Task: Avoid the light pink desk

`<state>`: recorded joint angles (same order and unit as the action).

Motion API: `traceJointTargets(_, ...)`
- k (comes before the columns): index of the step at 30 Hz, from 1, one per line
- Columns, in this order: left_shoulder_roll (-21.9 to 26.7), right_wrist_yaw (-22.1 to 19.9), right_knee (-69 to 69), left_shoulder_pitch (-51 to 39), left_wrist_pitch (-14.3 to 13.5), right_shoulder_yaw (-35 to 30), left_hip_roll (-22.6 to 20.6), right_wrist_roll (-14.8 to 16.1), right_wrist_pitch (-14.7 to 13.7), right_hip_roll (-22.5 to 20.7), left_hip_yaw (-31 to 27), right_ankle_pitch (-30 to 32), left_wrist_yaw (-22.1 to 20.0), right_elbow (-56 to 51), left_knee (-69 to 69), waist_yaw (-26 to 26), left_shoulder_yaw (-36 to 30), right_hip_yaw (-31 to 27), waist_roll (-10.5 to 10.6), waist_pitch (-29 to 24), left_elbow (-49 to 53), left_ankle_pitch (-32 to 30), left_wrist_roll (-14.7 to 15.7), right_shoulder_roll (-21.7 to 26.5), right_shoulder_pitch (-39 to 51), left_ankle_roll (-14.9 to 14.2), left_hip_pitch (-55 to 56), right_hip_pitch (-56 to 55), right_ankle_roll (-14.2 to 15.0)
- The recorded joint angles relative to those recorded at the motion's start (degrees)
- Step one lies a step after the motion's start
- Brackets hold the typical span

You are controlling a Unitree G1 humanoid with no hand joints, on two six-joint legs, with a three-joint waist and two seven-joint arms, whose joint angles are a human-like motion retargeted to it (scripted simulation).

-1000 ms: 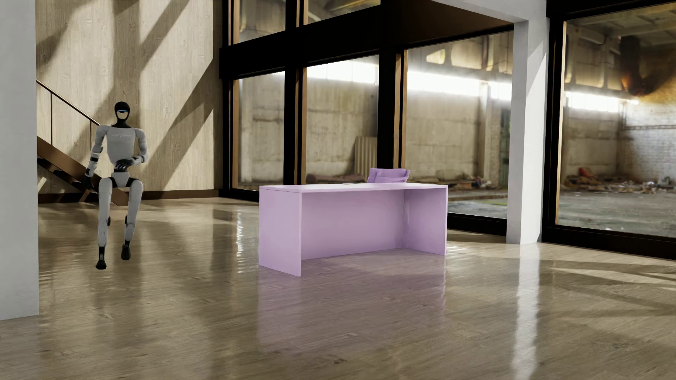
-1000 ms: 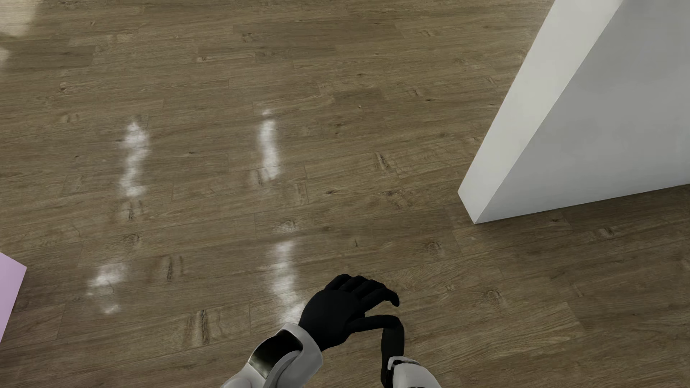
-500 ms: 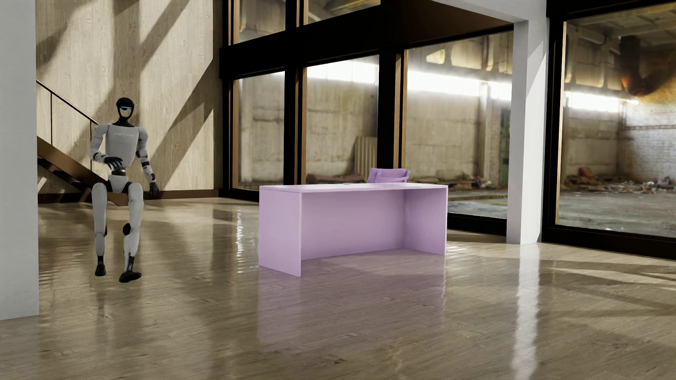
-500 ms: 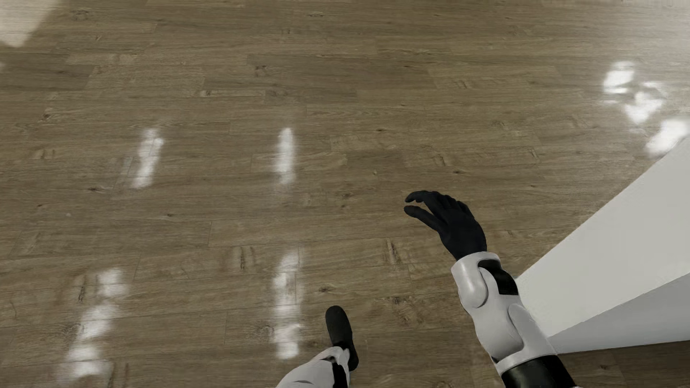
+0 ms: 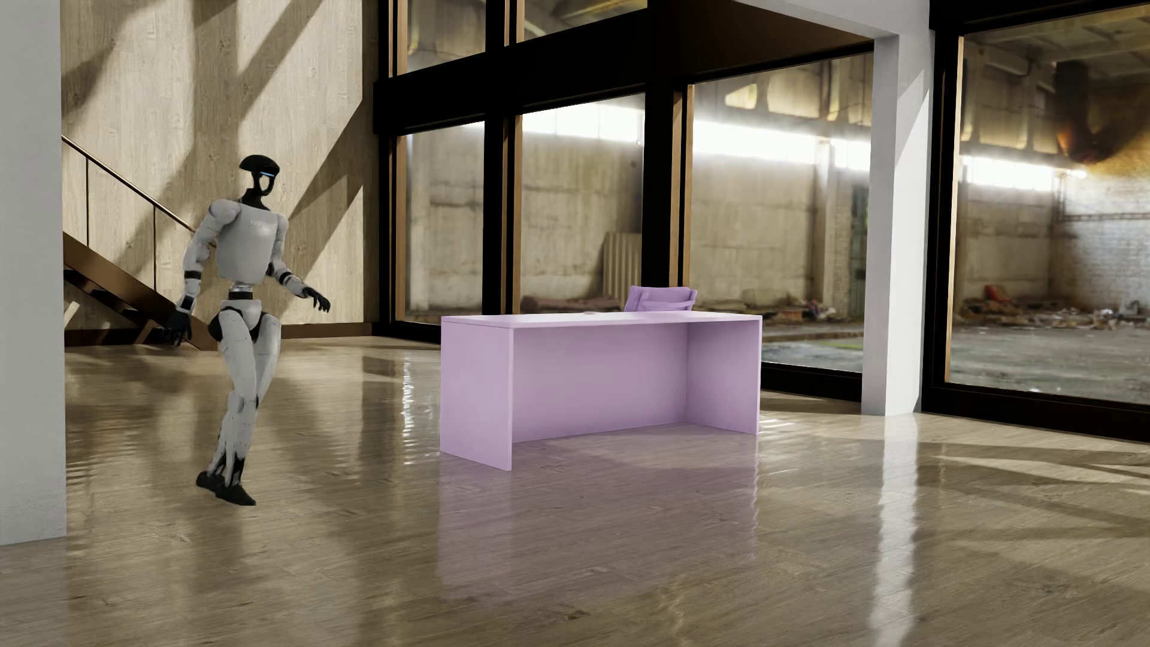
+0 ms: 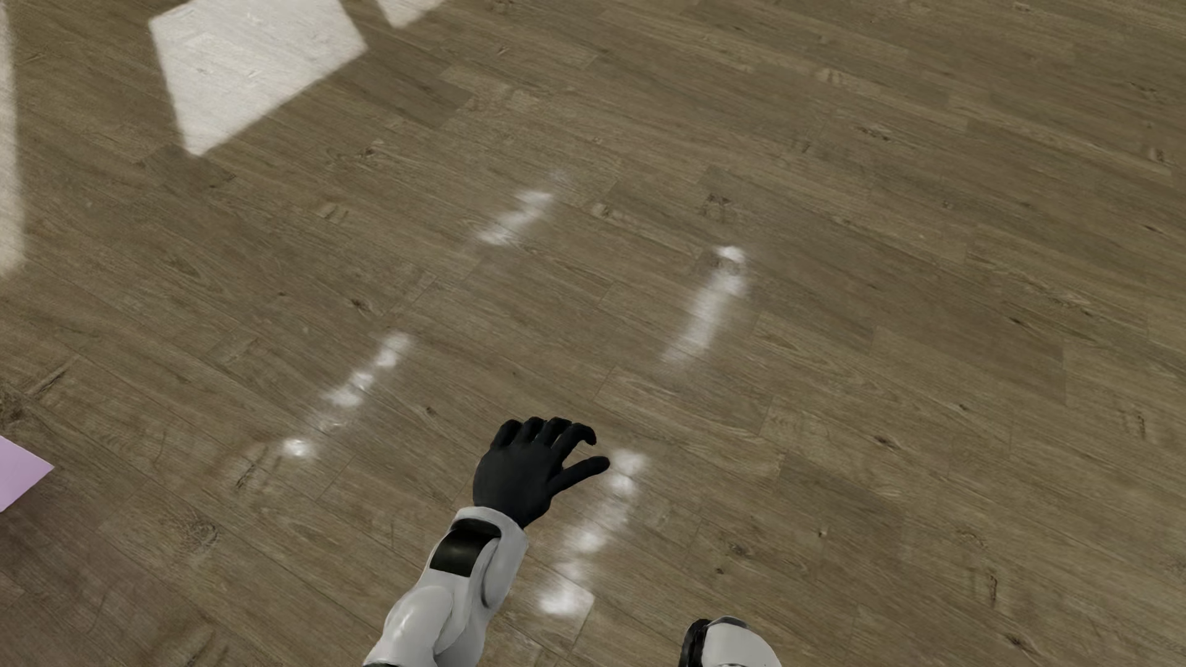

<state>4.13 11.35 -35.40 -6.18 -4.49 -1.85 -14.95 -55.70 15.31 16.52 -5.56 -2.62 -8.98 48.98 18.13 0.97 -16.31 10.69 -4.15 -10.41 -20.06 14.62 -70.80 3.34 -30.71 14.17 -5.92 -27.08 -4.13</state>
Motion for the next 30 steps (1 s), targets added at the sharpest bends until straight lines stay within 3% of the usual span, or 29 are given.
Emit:
traceJointTargets(1,1.7,-0.7,14.9,-0.8,-0.6,1.7,0.5,0.7,-1.3,-4.4,-2.3,0.8,-1.2,-1.1,-1.1,0.7,-2.0,-2.7,-0.2,0.0,6.2,1.4,1.6,-1.4,-2.2,0.0,-2.8,0.4,2.9)
traceJointTargets(2,3.0,-0.5,25.3,-0.6,-0.8,2.9,1.3,1.2,-1.9,-8.5,-3.0,-0.2,-2.2,-1.8,-1.2,1.1,-2.9,-4.9,-0.3,-0.1,11.7,2.8,5.4,-2.2,-3.4,-0.1,-5.4,0.5,8.9)
traceJointTargets(3,4.1,-0.4,28.1,0.5,-0.5,3.6,2.1,0.9,-2.0,-11.9,-2.6,-0.7,-3.4,-2.3,0.6,1.4,-3.0,-7.0,-0.2,-0.4,15.8,3.6,9.5,-2.1,-3.6,-0.3,-7.4,0.3,11.7)
traceJointTargets(5,5.9,-2.3,20.3,3.2,2.0,5.2,3.3,-0.9,0.0,-16.0,-0.8,4.6,-5.9,-3.6,7.9,2.0,-1.8,-11.5,0.2,-0.7,17.7,-0.7,14.2,-1.7,-1.5,-1.5,-10.4,0.2,11.1)
traceJointTargets(6,6.5,-4.6,15.2,4.1,5.2,7.6,3.9,-0.1,0.4,-15.6,0.3,10.1,-4.3,-4.7,15.4,2.2,-1.5,-10.6,0.7,-0.8,15.0,-6.3,13.9,-2.6,-0.4,-3.8,-10.0,1.3,11.4)
traceJointTargets(7,6.8,-6.4,7.4,4.7,9.5,9.9,4.6,1.5,0.4,-14.5,1.3,6.4,-0.2,-5.5,27.4,2.4,-1.4,-8.8,1.4,-1.0,10.8,-12.8,11.1,-3.6,1.0,-11.0,-6.3,0.5,8.1)
traceJointTargets(8,6.4,-7.2,1.8,5.6,13.8,11.0,6.9,2.8,0.1,-13.1,4.3,1.1,5.2,-5.8,40.4,2.5,-1.5,-6.9,2.1,-1.3,5.9,-19.9,6.5,-3.8,3.2,-20.6,-1.2,1.3,7.5)
traceJointTargets(9,5.0,-6.4,-0.4,6.9,17.9,10.5,11.3,2.6,-0.1,-12.1,7.6,-3.0,8.5,-5.5,50.5,2.2,-0.8,-5.0,3.0,-1.4,0.6,-22.8,2.9,-2.8,6.2,-21.3,4.7,3.9,7.4)
traceJointTargets(10,2.8,-6.2,-0.2,8.5,20.5,9.6,15.4,1.8,0.1,-11.4,10.1,-6.0,8.9,-5.4,56.6,1.5,1.0,-3.5,3.8,-1.4,-5.4,-19.5,1.3,-1.4,9.7,-18.4,10.5,7.7,7.6)
traceJointTargets(11,0.3,-7.0,1.8,10.2,22.9,8.8,19.1,1.3,0.3,-11.0,12.6,-7.8,8.0,-6.1,59.0,0.5,4.7,-2.1,4.5,-1.4,-11.8,-17.2,2.8,-0.1,13.2,-16.6,15.9,11.9,7.8)
traceJointTargets(12,-1.8,-8.9,4.5,12.0,25.5,7.7,21.8,0.8,0.8,-11.0,14.5,-9.0,7.8,-7.2,58.4,-0.6,10.2,-0.9,5.0,-1.2,-18.0,-16.3,6.9,0.8,16.5,-15.7,21.1,16.2,8.0)
traceJointTargets(14,-1.5,-12.6,9.1,15.7,30.1,4.9,23.7,0.8,-1.5,-11.1,16.8,-11.6,10.5,-11.1,49.2,-2.7,18.2,1.1,5.3,-0.8,-26.2,-15.1,12.8,3.0,22.5,-14.2,30.5,23.2,8.8)
traceJointTargets(15,0.5,-13.4,11.3,18.2,30.3,3.8,24.7,2.3,-3.3,-11.4,18.5,-13.1,12.5,-13.3,40.9,-3.6,18.2,2.0,5.4,-0.6,-27.6,-14.6,12.0,4.5,25.7,-13.7,33.8,26.4,9.3)
traceJointTargets(17,6.1,-13.9,16.9,23.6,24.0,3.9,25.0,8.0,-6.5,-11.7,24.5,-15.5,15.4,-19.6,14.4,-5.3,15.3,4.4,5.6,-0.4,-27.7,-16.6,7.4,7.1,29.4,-13.9,34.8,33.7,10.8)
traceJointTargets(18,8.2,-14.5,19.5,25.7,21.6,5.0,22.2,11.3,-7.4,-11.7,24.9,-16.8,16.1,-23.5,-1.7,-6.0,15.4,5.9,5.7,-0.4,-27.4,-16.3,6.0,8.1,29.9,-14.8,33.6,37.5,11.7)
traceJointTargets(19,9.3,-15.8,20.2,27.4,21.0,6.1,20.1,14.0,-8.3,-11.5,23.7,-18.2,17.1,-27.2,-10.4,-6.6,17.1,7.4,5.7,-0.5,-27.1,-13.9,5.8,8.6,29.5,-15.5,34.0,40.8,12.8)
traceJointTargets(20,9.8,-16.9,19.2,28.2,21.7,7.7,19.1,16.3,-8.8,-11.3,26.5,-19.7,17.8,-29.9,-11.4,-6.8,19.0,9.4,5.8,-0.7,-27.0,-13.1,5.7,8.9,28.7,-15.1,34.5,43.4,13.7)
traceJointTargets(21,9.8,-17.7,16.4,28.4,22.8,9.6,18.3,17.9,-8.9,-10.9,28.8,-19.5,18.0,-31.8,-7.7,-6.8,20.5,11.2,5.6,-0.8,-26.9,-15.6,5.2,8.8,26.8,-13.7,34.2,46.0,14.5)
traceJointTargets(22,8.7,-17.3,13.7,28.2,24.3,10.8,17.2,17.9,-8.0,-10.0,28.9,-16.4,17.7,-32.5,-2.9,-7.0,21.8,11.9,5.1,-0.9,-26.7,-16.4,4.6,8.5,24.7,-6.8,34.3,47.9,14.5)
traceJointTargets(23,6.9,-15.7,8.0,28.2,24.8,10.6,16.8,16.6,-6.3,-8.4,30.2,-10.7,16.3,-31.5,-0.4,-7.1,23.3,11.5,4.4,-1.0,-25.7,-21.3,4.6,8.1,23.2,-3.0,32.8,47.8,13.3)
traceJointTargets(24,4.5,-13.4,-2.2,28.2,25.2,9.5,16.4,13.8,-4.3,-5.5,30.4,-4.3,14.1,-29.1,3.3,-7.2,24.5,11.6,3.6,-1.2,-24.8,-21.9,4.8,7.8,21.9,-0.2,32.0,45.5,11.3)
traceJointTargets(25,1.9,-10.4,-14.8,27.3,25.5,7.8,15.0,10.3,-2.4,-1.2,29.8,2.7,11.4,-25.6,7.2,-6.9,25.5,11.6,2.6,-1.5,-24.2,-18.5,5.7,7.5,20.7,0.0,31.1,41.4,9.0)
traceJointTargets(26,-0.5,-7.6,-26.5,25.4,25.6,5.8,12.5,6.4,-0.7,0.9,28.7,5.8,8.6,-21.5,8.4,-6.1,25.3,7.6,1.5,-1.8,-24.3,-15.6,6.0,7.1,19.8,0.0,28.9,35.1,6.3)
traceJointTargets(28,-3.8,-2.8,-41.9,19.1,25.5,2.6,7.8,0.4,0.4,-0.9,24.9,0.4,4.0,-13.9,6.3,-4.6,22.2,-1.4,0.4,-2.2,-25.4,-11.6,4.1,5.0,17.6,-0.5,22.3,20.9,4.1)
traceJointTargets(29,-5.5,-1.5,-44.9,15.2,24.3,2.2,5.8,-0.7,0.3,-0.9,22.4,0.2,2.8,-12.0,4.3,-4.0,20.5,-3.9,0.3,-2.1,-25.7,-10.3,3.8,3.4,15.5,-0.8,18.7,14.4,5.1)
traceJointTargets(30,-7.1,-0.7,-44.6,12.0,21.5,2.5,4.3,-0.7,-0.5,-0.9,19.7,0.1,2.5,-11.3,2.6,-3.1,18.7,-5.5,0.4,-1.9,-24.3,-9.0,4.9,1.9,13.0,-1.2,15.2,8.9,4.3)
